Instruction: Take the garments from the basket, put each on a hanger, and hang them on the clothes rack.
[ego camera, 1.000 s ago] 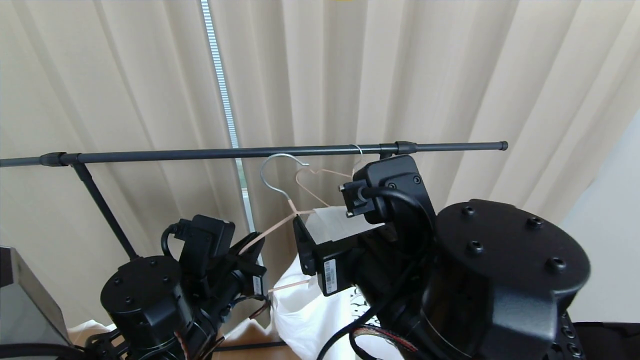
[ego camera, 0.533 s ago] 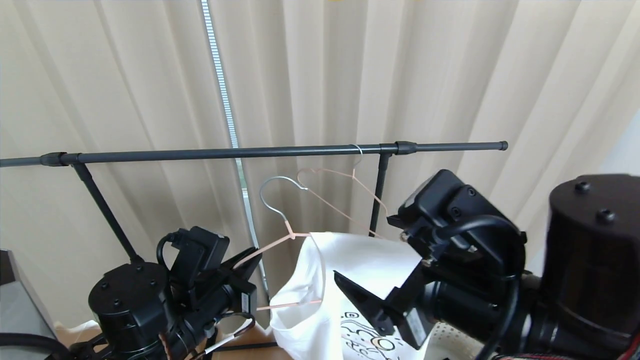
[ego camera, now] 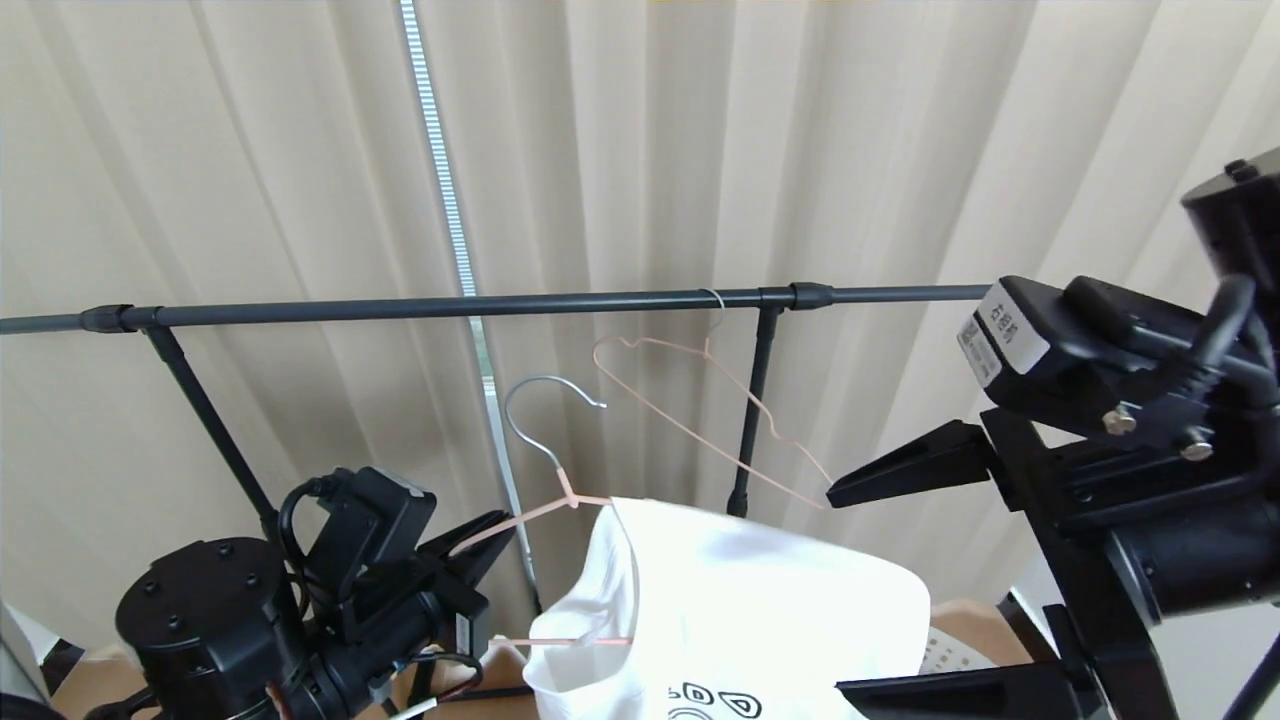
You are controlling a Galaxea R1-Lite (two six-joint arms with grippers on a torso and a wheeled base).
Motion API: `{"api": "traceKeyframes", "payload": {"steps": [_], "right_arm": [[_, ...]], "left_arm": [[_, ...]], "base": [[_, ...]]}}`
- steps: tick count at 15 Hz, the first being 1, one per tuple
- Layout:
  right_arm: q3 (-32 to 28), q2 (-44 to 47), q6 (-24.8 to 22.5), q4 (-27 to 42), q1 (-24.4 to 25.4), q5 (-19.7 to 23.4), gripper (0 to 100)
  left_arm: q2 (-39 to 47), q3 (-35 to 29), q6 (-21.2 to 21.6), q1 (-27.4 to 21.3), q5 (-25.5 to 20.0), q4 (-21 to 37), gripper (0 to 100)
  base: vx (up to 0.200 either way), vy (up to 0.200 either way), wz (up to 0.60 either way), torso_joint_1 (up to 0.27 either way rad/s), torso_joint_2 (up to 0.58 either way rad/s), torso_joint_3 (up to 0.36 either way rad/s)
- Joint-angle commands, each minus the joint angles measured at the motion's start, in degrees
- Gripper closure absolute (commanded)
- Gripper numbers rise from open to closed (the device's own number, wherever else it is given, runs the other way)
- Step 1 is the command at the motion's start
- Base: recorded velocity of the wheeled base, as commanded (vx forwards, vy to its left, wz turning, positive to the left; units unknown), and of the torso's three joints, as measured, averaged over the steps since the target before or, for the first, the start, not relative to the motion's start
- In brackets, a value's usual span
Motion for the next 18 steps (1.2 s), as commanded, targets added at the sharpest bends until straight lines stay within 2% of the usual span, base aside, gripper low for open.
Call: {"api": "traceKeyframes", "payload": {"steps": [1, 12, 18], "right_arm": [[-4.89, 7.53, -4.16, 4.24, -3.29, 2.32, 0], [-4.72, 13.68, -4.51, 2.14, 0.05, 2.58, 0], [-4.72, 15.08, -4.51, 0.29, 0.05, 2.06, 0]], "left_arm": [[-0.37, 0.38, 0.0, -0.26, 0.02, -0.06, 100], [-1.87, 1.35, 0.0, -3.51, 0.1, -0.06, 100], [-1.87, 1.7, 0.17, -4.39, 0.19, -0.06, 100]], "base": [[0.0, 0.0, 0.0, 0.0, 0.0, 0.0], [0.0, 0.0, 0.0, 0.0, 0.0, 0.0], [0.0, 0.0, 0.0, 0.0, 0.0, 0.0]]}}
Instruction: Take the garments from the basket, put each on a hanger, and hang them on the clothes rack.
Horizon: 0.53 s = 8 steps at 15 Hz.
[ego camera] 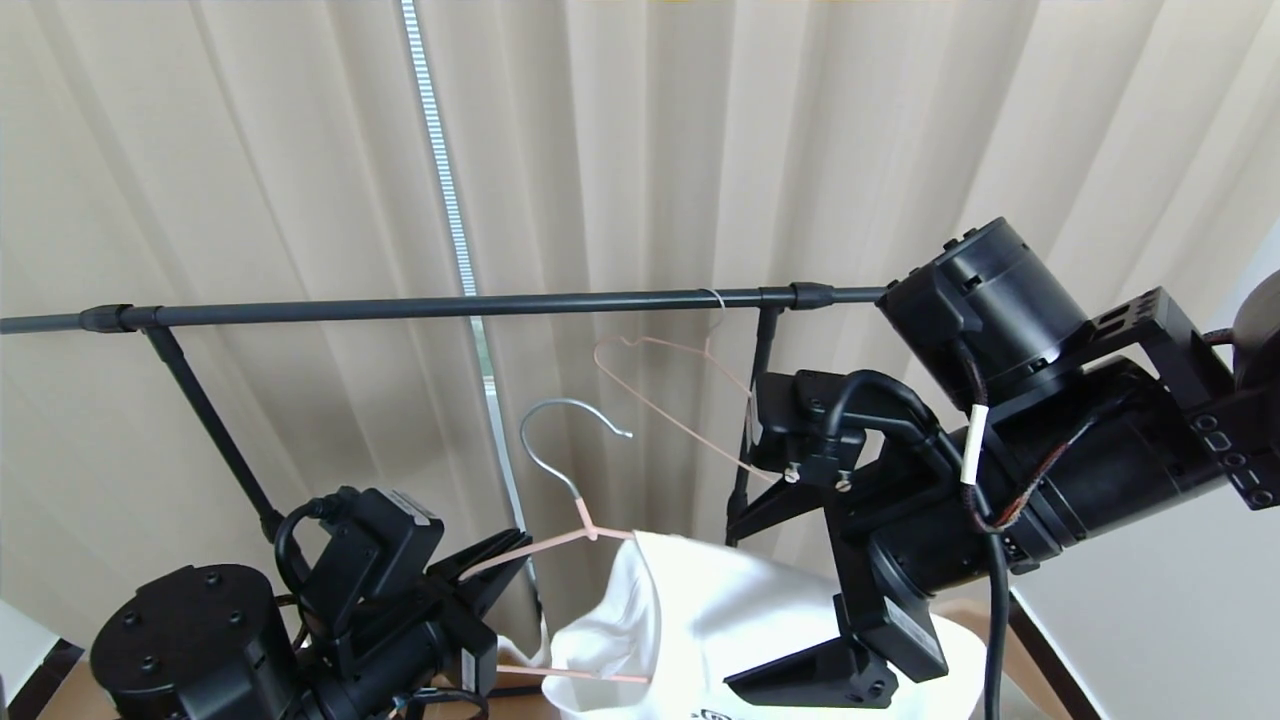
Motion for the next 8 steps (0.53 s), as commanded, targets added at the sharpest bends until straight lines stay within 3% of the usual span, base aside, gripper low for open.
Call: {"api": "traceKeyframes", "payload": {"steps": [1, 8], "right_arm": [[0.11, 0.42, -0.08, 0.01, 0.05, -0.03, 0], [0.02, 1.56, -0.08, -0.08, 0.05, -2.49, 0]], "left_arm": [[0.08, 0.05, -0.01, -0.09, 0.03, -0.06, 100], [0.17, -0.13, -0.01, -0.09, 0.12, -0.06, 100]], "base": [[0.0, 0.0, 0.0, 0.0, 0.0, 0.0], [0.0, 0.0, 0.0, 0.0, 0.0, 0.0]]}}
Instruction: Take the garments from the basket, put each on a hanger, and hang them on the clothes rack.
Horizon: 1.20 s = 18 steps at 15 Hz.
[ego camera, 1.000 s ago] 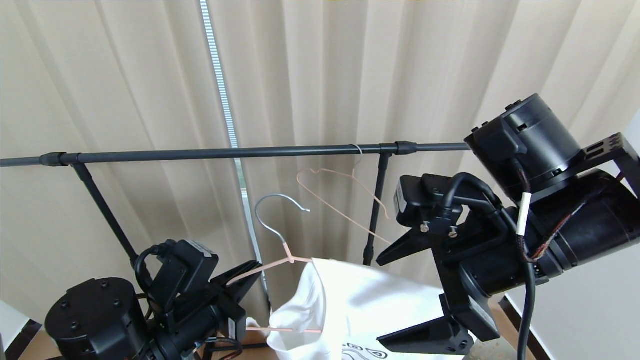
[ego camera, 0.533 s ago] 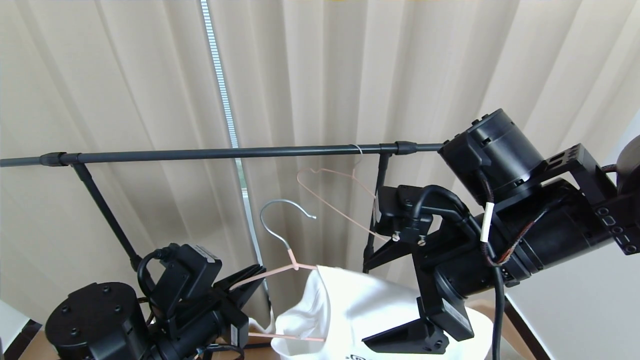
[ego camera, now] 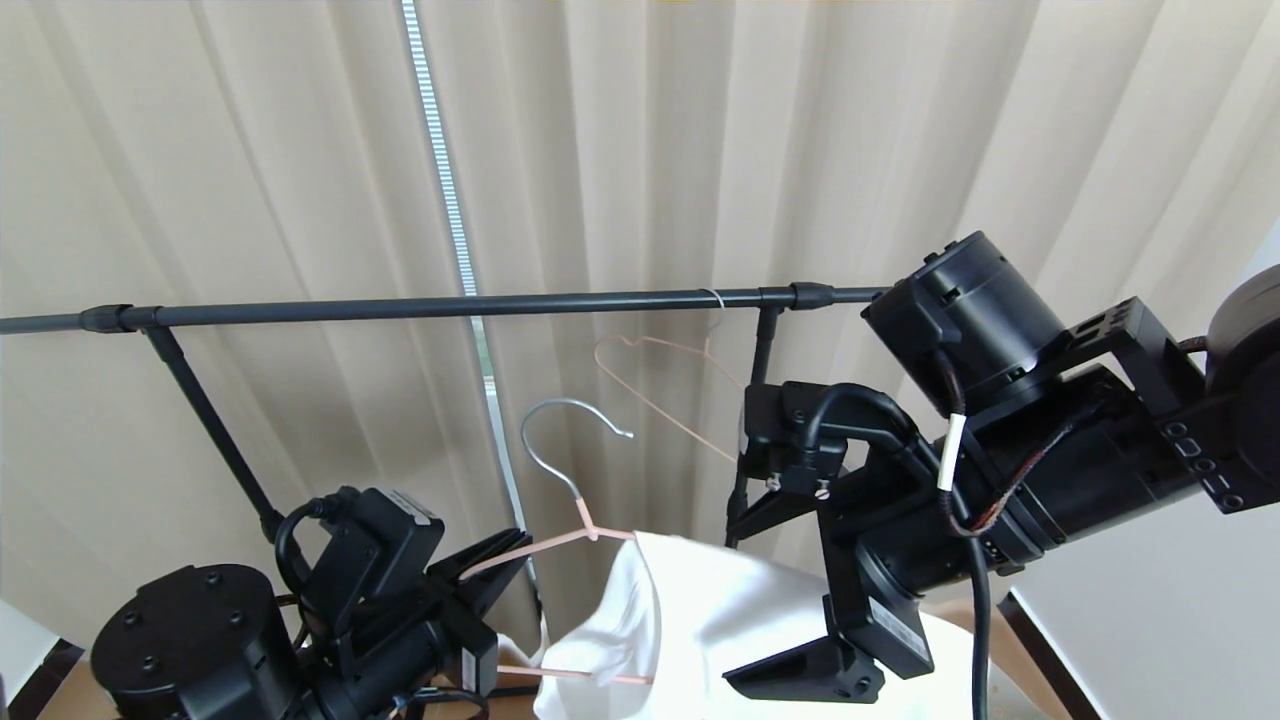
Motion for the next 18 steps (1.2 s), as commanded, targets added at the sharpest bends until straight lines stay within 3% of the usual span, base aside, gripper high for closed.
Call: {"api": "traceKeyframes", "payload": {"steps": [1, 5, 6, 18], "right_arm": [[-0.09, 0.63, -0.03, -0.02, 0.02, -0.02, 0], [-0.09, 0.71, -0.03, -0.02, 0.02, -0.02, 0], [0.0, 0.63, -0.38, -0.02, 0.02, -0.02, 100], [-0.09, 0.19, -0.73, -0.11, -0.06, -0.02, 100]], "left_arm": [[0.15, -0.02, -0.01, 0.0, 0.1, -0.08, 100], [0.15, -0.2, -0.01, 0.0, 0.1, -0.08, 100], [0.23, -0.2, -0.01, 0.0, 0.1, -0.08, 100], [0.41, -0.28, -0.18, 0.53, -0.16, -0.08, 100]], "base": [[0.0, 0.0, 0.0, 0.0, 0.0, 0.0], [0.0, 0.0, 0.0, 0.0, 0.0, 0.0], [0.0, 0.0, 0.0, 0.0, 0.0, 0.0], [0.0, 0.0, 0.0, 0.0, 0.0, 0.0]]}}
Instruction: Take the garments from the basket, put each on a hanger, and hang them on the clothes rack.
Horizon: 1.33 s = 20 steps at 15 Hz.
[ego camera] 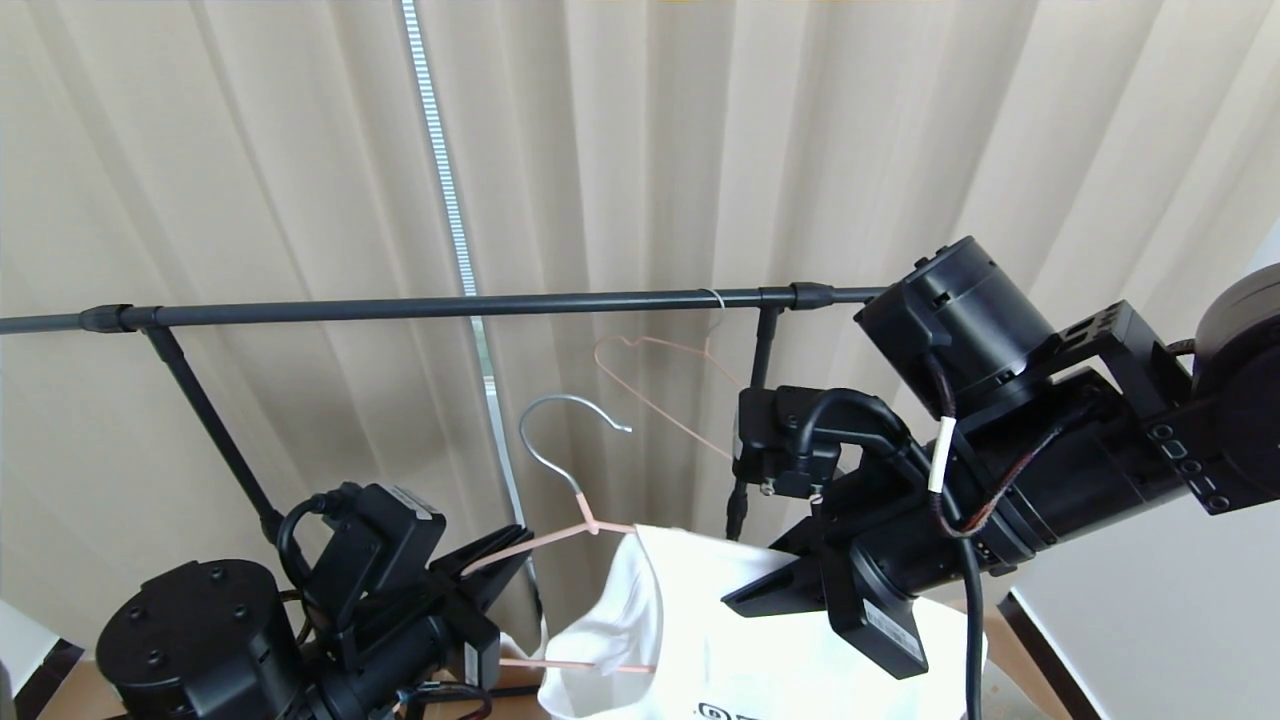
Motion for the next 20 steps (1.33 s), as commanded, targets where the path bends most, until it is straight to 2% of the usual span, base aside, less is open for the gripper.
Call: {"api": "traceKeyframes", "payload": {"steps": [1, 5, 6, 12, 14, 15, 16, 20], "right_arm": [[-0.06, -0.25, -0.03, 0.03, 0.01, 0.08, 100], [0.03, -0.52, -0.03, 0.12, 0.01, 0.08, 100], [0.03, -0.96, -0.03, 0.12, 0.01, 0.08, 100], [0.99, -1.75, -0.03, 0.03, 0.01, 0.08, 100], [0.91, -1.75, -0.03, -0.06, -0.43, 0.08, 100], [0.82, -1.84, -0.03, -0.5, -1.05, 0.08, 100], [1.08, -1.84, -0.03, -1.73, -1.57, 0.08, 100], [4.6, -1.92, 0.05, -7.09, -4.39, 0.35, 100]], "left_arm": [[0.1, 0.13, 0.06, 0.05, 0.06, -0.06, 100], [0.02, 0.3, 0.06, 0.05, 0.06, -0.06, 100], [-0.07, 0.3, 0.06, 0.05, -0.03, -0.06, 0], [-2.36, 0.3, -0.38, 0.05, -0.12, -0.06, 0], [-4.03, 2.24, -0.38, -0.04, -3.02, -0.06, 0], [-5.7, 4.26, -0.38, -0.04, -7.24, -0.06, 0], [-6.93, 4.61, -0.29, -0.04, -8.91, -0.06, 0], [-10.0, 4.08, -0.2, 3.57, -9.52, -0.06, 0]], "base": [[0.0, 0.0, 0.0, 0.0, 0.0, 0.0], [0.0, 0.0, 0.0, 0.0, 0.0, 0.0], [0.0, 0.0, 0.0, 0.0, 0.0, 0.0], [0.0, 0.0, 0.0, 0.0, 0.0, 0.0], [0.0, 0.0, 0.0, 0.0, 0.0, 0.0], [0.0, 0.0, 0.0, 0.0, 0.0, 0.0], [0.0, 0.0, 0.0, 0.0, 0.0, 0.0], [0.0, 0.0, 0.0, 0.0, 0.0, 0.0]]}}
